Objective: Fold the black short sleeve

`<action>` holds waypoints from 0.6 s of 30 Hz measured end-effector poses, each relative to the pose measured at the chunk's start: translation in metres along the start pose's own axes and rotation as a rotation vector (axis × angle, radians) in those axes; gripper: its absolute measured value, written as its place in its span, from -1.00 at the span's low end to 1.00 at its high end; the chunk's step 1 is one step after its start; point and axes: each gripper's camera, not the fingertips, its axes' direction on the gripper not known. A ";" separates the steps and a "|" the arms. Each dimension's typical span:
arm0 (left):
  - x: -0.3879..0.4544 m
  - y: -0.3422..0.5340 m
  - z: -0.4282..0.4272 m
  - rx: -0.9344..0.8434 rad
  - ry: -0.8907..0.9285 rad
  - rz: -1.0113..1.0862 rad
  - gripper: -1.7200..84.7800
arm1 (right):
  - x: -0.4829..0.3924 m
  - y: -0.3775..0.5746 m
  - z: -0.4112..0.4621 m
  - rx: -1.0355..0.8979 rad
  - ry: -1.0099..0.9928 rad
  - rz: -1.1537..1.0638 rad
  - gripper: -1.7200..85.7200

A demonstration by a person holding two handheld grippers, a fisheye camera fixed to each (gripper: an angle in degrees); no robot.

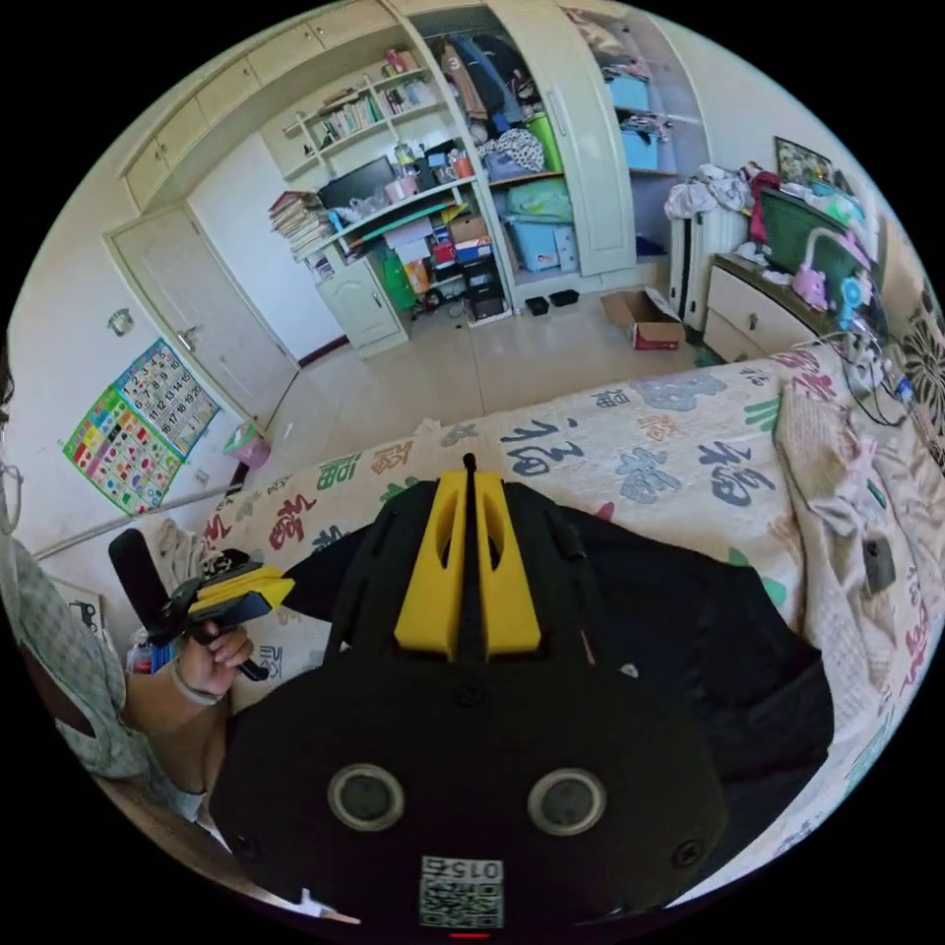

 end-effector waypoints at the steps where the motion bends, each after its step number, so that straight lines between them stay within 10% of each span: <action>1: 0.010 0.002 0.003 -0.019 0.021 0.025 -0.97 | 0.005 0.010 -0.010 0.009 0.017 0.017 -0.98; 9: 0.081 0.064 0.072 -0.397 0.063 0.114 -0.82 | 0.068 0.138 -0.037 -0.222 0.153 0.257 -0.90; 18: 0.111 0.029 0.101 -0.416 0.087 0.161 -0.81 | 0.090 0.135 -0.053 -0.198 0.079 0.165 -0.84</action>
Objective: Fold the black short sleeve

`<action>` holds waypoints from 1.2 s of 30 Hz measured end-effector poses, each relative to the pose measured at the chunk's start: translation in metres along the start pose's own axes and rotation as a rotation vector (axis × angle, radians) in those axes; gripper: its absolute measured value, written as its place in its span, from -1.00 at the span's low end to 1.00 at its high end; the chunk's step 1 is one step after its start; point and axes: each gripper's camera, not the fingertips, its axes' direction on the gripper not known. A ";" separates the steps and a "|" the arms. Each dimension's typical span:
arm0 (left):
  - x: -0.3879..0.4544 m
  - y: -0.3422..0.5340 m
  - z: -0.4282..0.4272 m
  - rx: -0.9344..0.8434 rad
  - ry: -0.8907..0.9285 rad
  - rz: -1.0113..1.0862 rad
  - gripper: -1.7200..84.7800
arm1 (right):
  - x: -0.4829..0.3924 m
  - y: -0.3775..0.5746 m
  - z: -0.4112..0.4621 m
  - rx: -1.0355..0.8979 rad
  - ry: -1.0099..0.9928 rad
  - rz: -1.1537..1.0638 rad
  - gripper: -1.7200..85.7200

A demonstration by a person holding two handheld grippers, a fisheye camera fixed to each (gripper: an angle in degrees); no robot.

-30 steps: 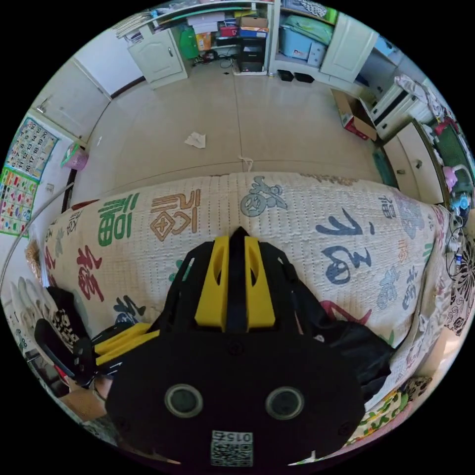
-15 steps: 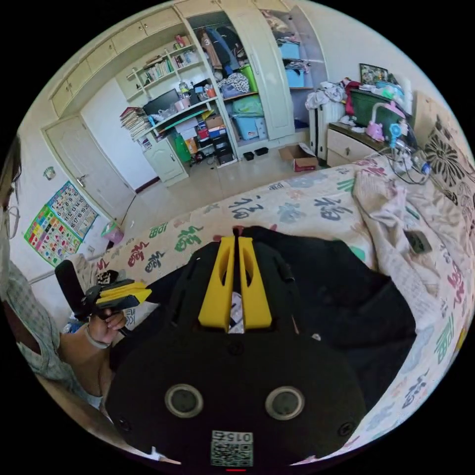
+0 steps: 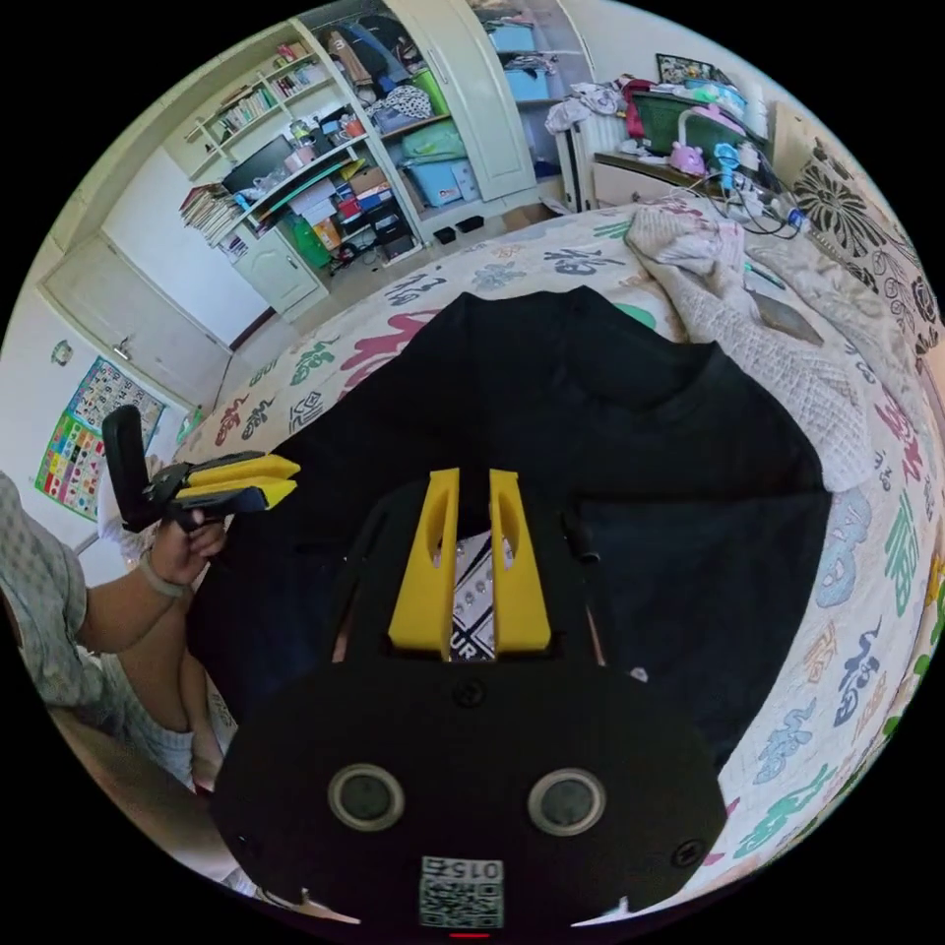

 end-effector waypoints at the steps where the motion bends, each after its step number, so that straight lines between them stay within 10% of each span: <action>1: 0.001 -0.003 0.008 -0.028 -0.001 0.011 -0.81 | 0.000 -0.001 0.004 -0.020 -0.015 -0.016 -0.84; 13: 0.056 -0.025 0.057 -0.271 -0.065 0.206 -0.80 | 0.022 0.032 -0.016 -0.043 0.060 -0.167 -0.78; 36: 0.052 -0.099 0.074 -0.128 -0.025 0.114 -0.83 | 0.065 0.063 -0.049 -0.161 -0.004 -0.260 -0.94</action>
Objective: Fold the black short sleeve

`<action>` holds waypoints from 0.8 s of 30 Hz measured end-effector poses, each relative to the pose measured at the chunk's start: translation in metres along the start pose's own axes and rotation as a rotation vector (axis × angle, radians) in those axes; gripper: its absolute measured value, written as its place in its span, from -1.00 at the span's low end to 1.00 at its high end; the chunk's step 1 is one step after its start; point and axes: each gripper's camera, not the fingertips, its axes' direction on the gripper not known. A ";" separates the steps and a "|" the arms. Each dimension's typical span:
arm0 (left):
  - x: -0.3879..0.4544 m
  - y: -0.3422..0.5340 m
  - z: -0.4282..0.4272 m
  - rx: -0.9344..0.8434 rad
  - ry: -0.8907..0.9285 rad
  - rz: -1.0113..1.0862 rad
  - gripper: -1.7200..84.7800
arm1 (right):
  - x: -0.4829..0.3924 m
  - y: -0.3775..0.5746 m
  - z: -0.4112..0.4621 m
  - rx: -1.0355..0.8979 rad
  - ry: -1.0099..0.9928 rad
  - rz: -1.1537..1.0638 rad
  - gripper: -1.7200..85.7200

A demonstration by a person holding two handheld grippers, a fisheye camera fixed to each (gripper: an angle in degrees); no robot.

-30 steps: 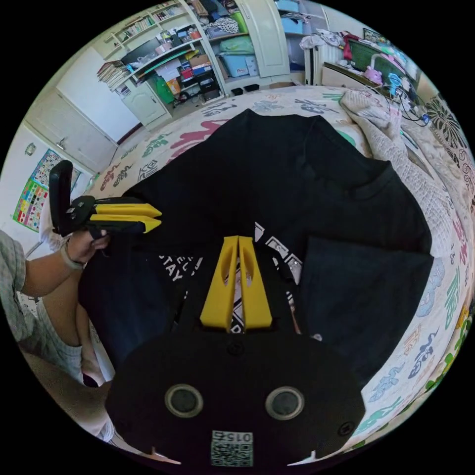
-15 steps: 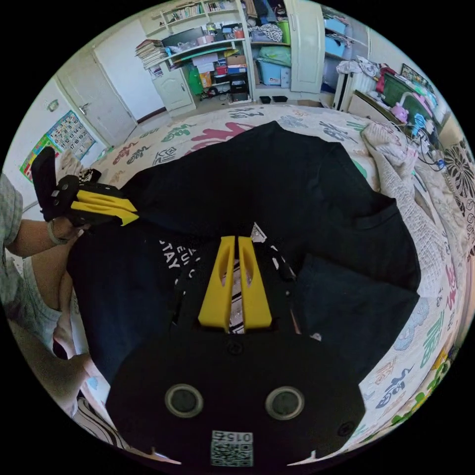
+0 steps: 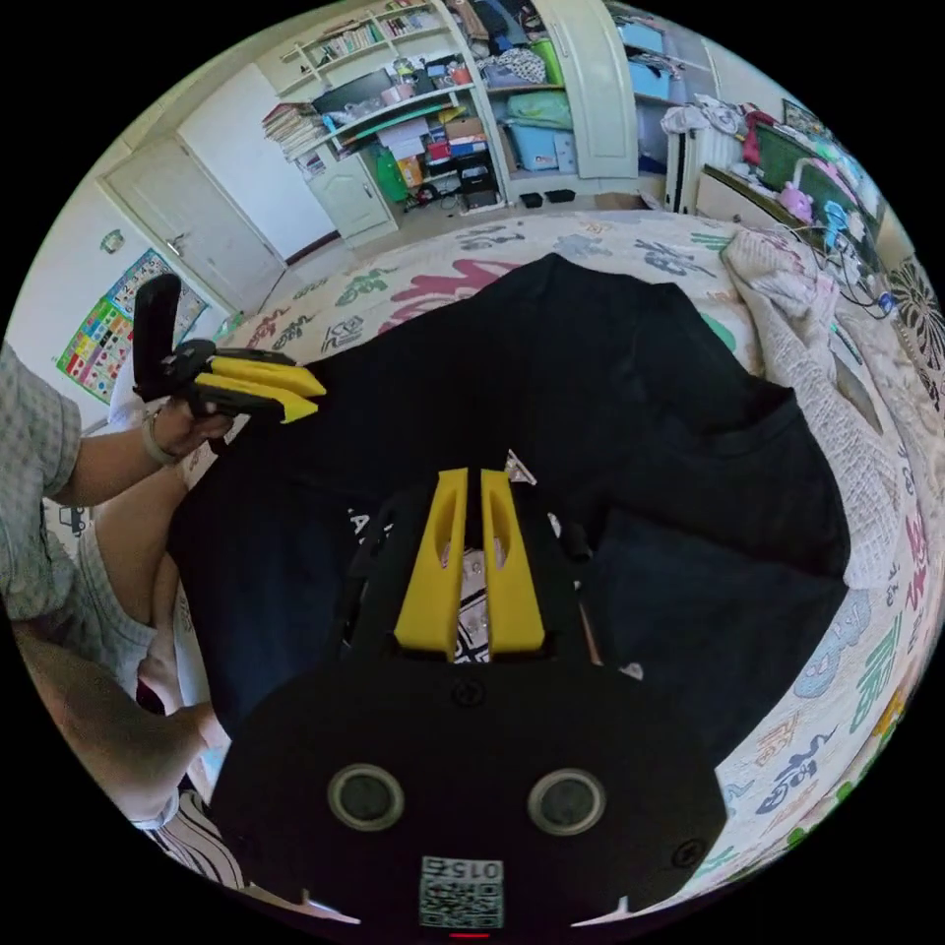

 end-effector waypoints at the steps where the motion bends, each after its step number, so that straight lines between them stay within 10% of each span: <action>1: -0.003 -0.003 0.007 -0.028 -0.011 -0.003 -0.84 | -0.001 0.002 0.005 -0.039 0.008 -0.010 -0.96; 16: -0.058 -0.221 0.051 0.023 0.081 0.048 -0.72 | 0.129 0.070 -0.080 0.156 0.267 0.405 -0.71; 24: -0.051 -0.279 0.130 -0.355 -0.001 0.015 -0.87 | 0.156 0.090 -0.060 -0.125 0.189 0.450 -0.86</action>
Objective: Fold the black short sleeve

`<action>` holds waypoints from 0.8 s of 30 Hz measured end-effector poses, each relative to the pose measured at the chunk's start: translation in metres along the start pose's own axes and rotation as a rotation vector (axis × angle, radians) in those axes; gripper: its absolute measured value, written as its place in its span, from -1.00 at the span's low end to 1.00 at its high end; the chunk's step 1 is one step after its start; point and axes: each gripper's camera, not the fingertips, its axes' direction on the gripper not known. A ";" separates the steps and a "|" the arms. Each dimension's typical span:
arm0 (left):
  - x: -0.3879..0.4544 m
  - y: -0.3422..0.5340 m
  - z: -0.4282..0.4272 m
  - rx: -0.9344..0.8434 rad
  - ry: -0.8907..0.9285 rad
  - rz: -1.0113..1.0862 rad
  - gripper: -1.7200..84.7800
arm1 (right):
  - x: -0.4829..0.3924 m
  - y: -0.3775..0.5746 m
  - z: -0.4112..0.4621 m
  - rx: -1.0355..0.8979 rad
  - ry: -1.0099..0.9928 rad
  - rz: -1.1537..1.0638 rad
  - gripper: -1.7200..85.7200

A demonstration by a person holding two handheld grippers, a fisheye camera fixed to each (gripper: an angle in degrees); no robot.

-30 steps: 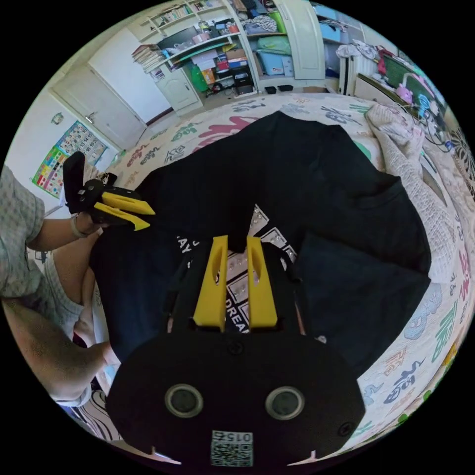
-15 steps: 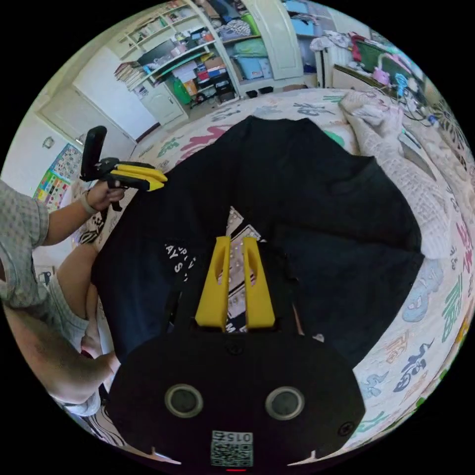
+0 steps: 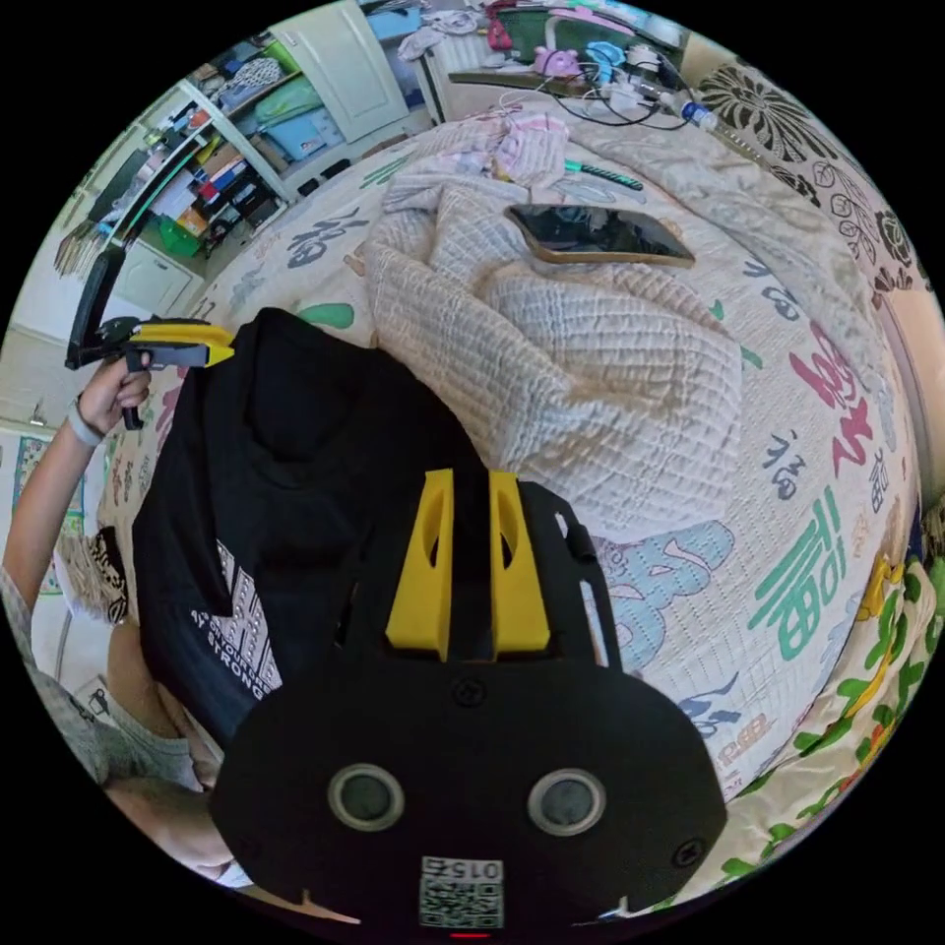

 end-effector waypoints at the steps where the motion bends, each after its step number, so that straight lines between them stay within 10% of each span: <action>1: 0.002 0.001 0.002 -0.016 -0.030 0.009 -0.91 | -0.002 0.004 0.001 -0.010 0.013 -0.026 -0.88; 17: 0.063 0.017 -0.122 0.395 -0.229 0.085 -0.95 | -0.007 0.102 -0.096 0.367 0.279 0.053 -0.98; 24: 0.108 0.169 -0.137 0.493 -0.156 0.368 -0.95 | -0.045 0.254 -0.100 0.433 0.119 -0.098 -0.97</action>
